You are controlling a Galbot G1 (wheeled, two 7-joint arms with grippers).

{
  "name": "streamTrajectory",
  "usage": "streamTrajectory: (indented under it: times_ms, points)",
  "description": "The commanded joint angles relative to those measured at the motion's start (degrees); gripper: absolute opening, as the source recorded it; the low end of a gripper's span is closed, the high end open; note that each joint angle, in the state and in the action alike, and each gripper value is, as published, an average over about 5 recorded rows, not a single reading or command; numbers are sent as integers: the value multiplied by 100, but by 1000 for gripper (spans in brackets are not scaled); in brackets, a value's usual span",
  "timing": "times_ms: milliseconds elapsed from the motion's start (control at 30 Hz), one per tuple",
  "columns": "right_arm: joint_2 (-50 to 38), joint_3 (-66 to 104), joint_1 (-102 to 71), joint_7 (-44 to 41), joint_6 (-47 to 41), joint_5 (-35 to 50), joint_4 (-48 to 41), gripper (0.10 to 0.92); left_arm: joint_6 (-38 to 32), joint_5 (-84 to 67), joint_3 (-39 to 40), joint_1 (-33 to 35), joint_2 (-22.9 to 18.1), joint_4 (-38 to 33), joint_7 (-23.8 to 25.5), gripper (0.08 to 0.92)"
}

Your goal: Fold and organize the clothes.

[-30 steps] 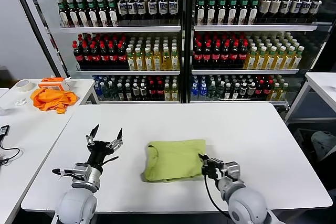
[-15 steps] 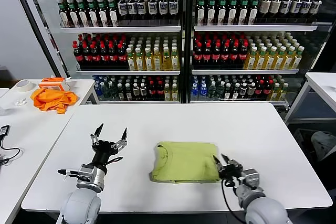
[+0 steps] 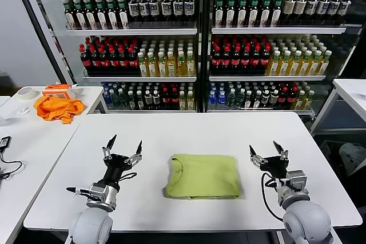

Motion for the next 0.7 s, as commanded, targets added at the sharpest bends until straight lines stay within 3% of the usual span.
streamTrajectory:
  times_ms: [33, 700]
  points:
    - [248, 211, 343, -175, 782, -588, -819, 797, -202, 29, -11, -170, 10, 161, 69, 823]
    - [283, 33, 562, -234, 903, -1053, -953, 823, -480, 64, -186, -334, 33, 511, 227, 823]
